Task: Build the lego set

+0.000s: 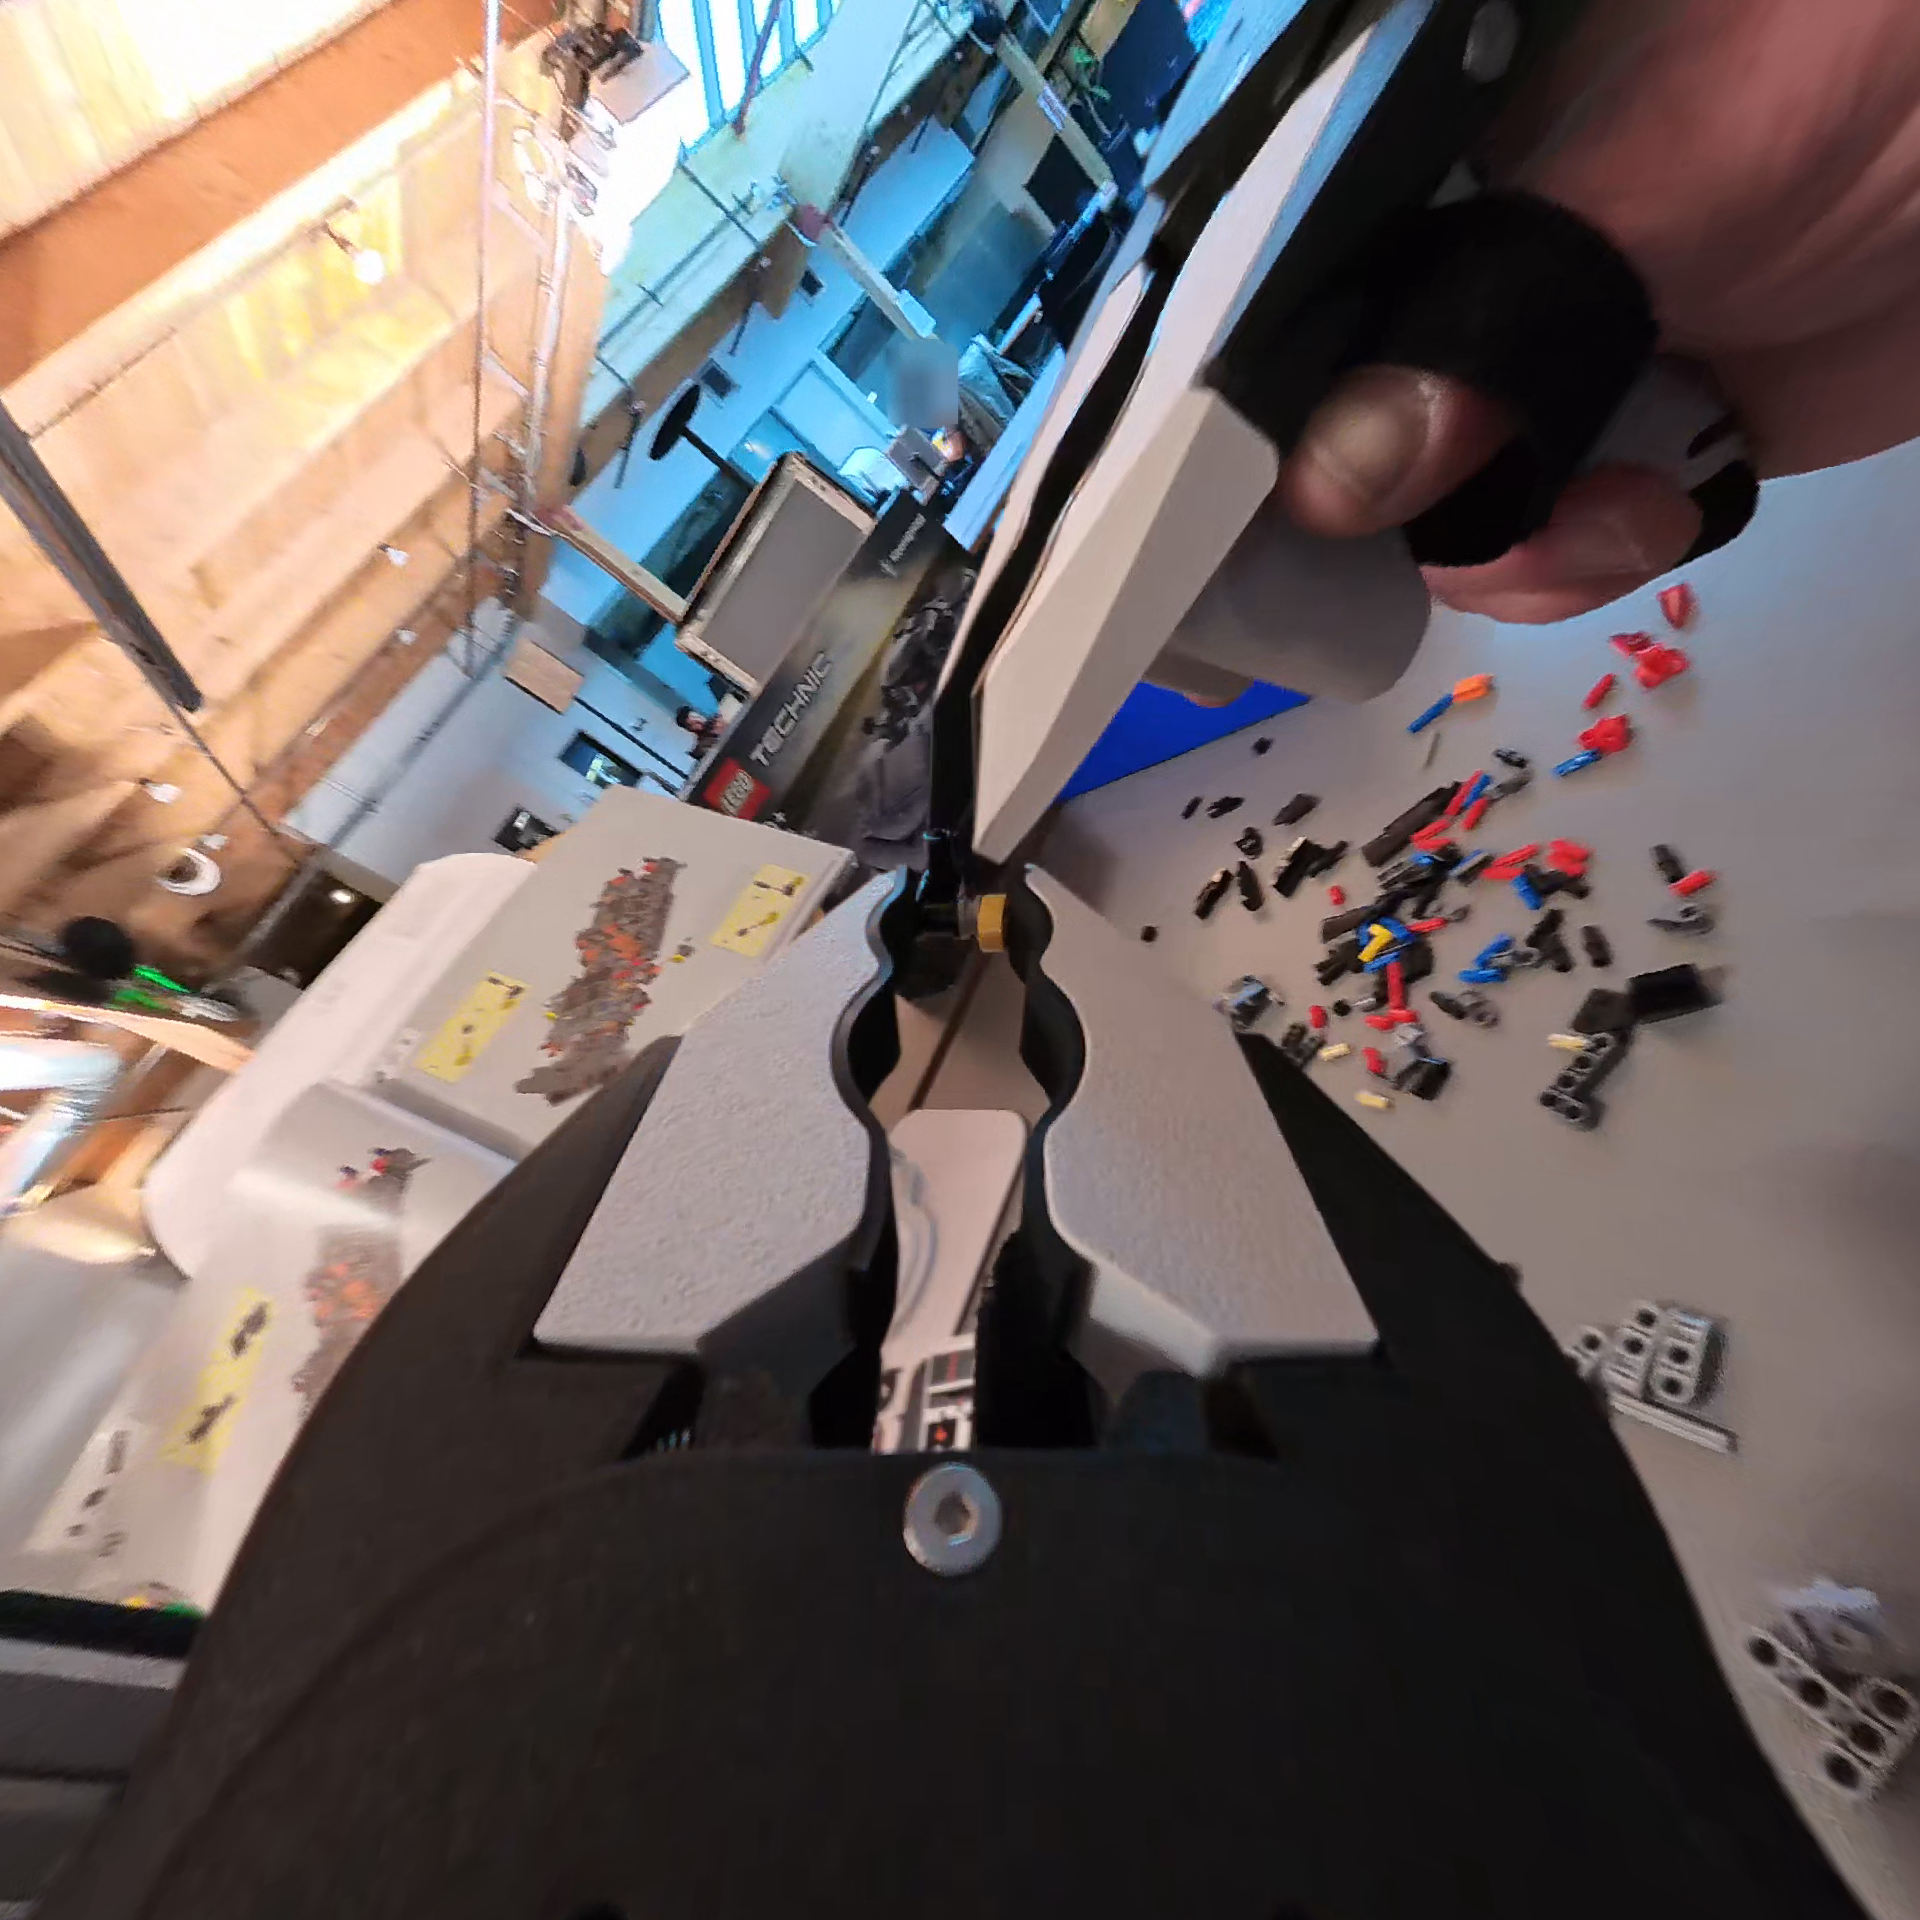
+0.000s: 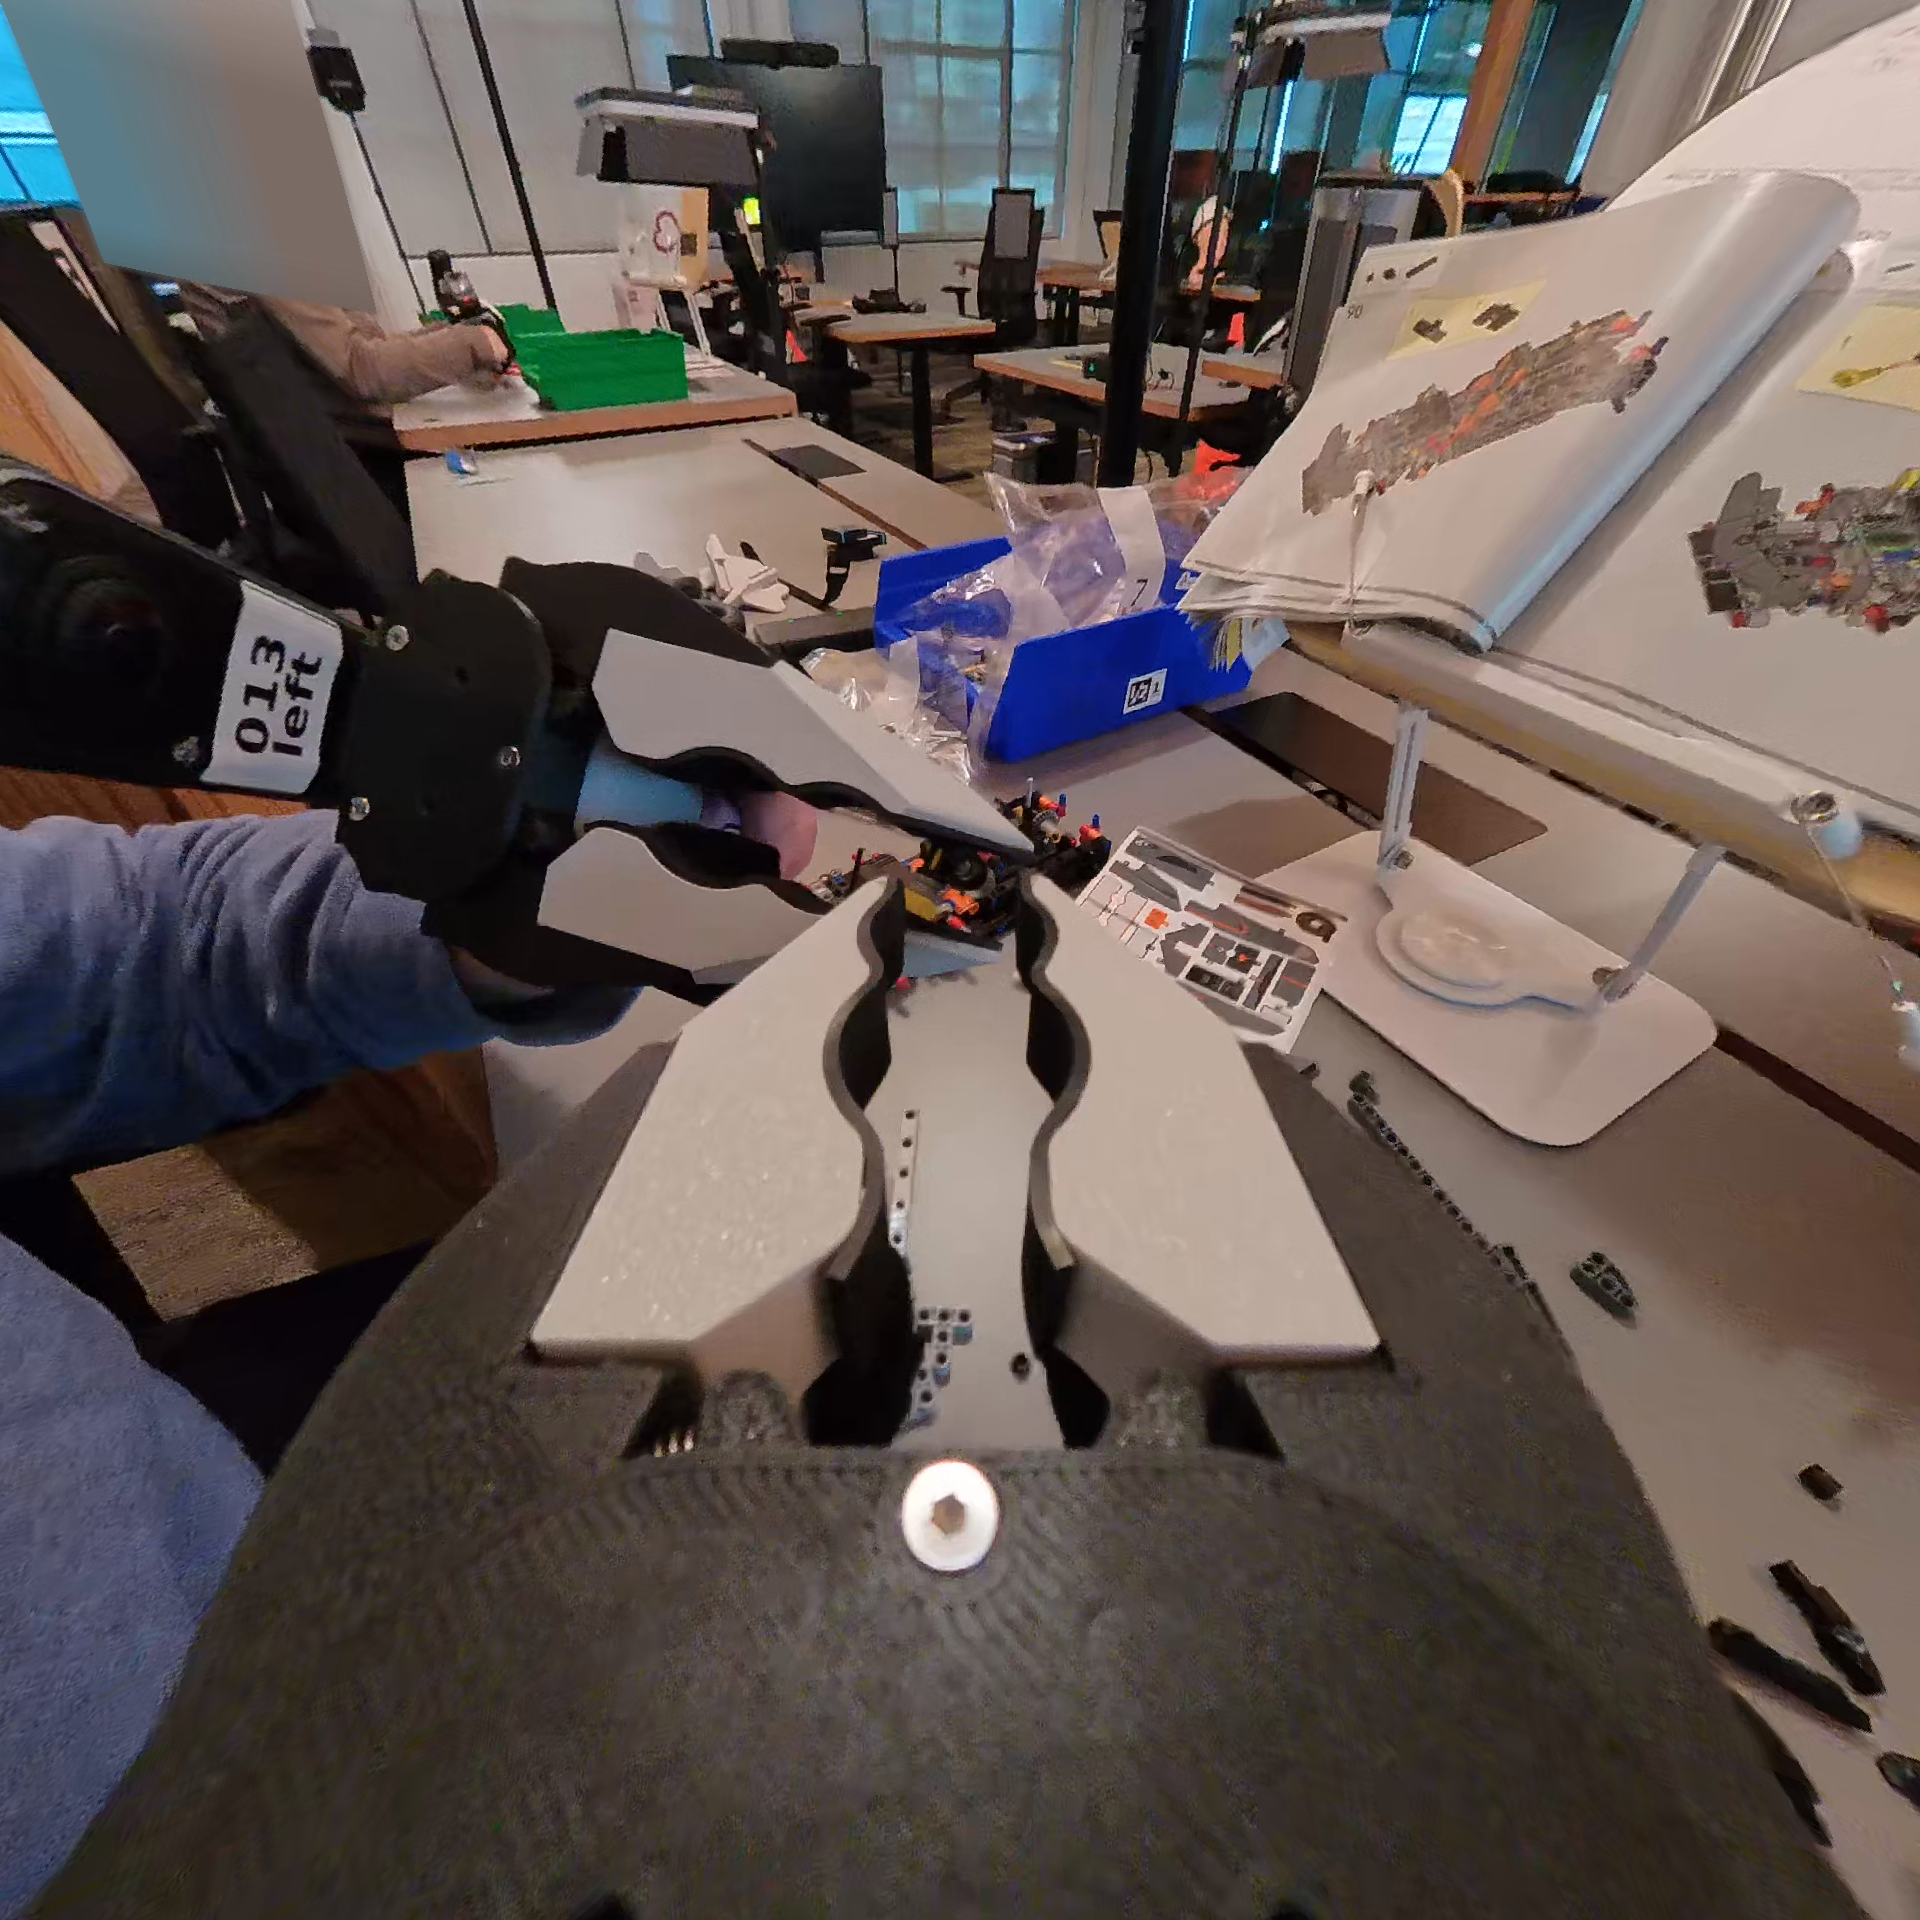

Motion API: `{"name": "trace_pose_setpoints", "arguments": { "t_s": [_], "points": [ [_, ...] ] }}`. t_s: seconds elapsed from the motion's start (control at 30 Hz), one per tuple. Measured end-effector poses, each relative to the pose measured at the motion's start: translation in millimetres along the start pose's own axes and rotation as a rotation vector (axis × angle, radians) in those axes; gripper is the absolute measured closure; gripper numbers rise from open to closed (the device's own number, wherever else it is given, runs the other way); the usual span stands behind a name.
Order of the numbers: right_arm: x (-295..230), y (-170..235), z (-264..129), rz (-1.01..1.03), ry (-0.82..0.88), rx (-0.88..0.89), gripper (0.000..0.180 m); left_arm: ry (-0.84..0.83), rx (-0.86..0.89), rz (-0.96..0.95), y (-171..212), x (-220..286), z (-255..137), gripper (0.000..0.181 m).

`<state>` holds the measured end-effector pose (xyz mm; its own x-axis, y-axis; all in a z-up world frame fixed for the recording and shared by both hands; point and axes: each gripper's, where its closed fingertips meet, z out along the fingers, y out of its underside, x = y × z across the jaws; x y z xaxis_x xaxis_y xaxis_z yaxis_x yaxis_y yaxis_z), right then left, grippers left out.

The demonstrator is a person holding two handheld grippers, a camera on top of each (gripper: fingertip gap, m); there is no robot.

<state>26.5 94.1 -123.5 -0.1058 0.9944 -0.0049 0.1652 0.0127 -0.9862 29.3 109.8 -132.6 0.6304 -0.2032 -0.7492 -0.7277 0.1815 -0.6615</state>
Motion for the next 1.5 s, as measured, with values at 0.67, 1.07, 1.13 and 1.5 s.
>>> {"name": "trace_pose_setpoints", "arguments": {
  "t_s": [0.67,1.07,1.13,1.5],
  "points": [
    [12,-10,-3,0.058,-0.005,0.087,0.169,-0.134,0.008,0.167,-8,-13,13,0.166],
    [15,-11,-5,0.041,0.0,0.096,0.179,-0.132,0.002,0.19,-11,-5,17,0.166],
    [15,-11,-5,0.044,-0.005,0.096,0.179,-0.127,0.005,0.176,-11,-5,17,0.165],
    [17,-12,-2,0.058,-0.033,0.095,0.179,-0.095,0.003,0.09,-5,-11,1,0.156]
  ]
}}
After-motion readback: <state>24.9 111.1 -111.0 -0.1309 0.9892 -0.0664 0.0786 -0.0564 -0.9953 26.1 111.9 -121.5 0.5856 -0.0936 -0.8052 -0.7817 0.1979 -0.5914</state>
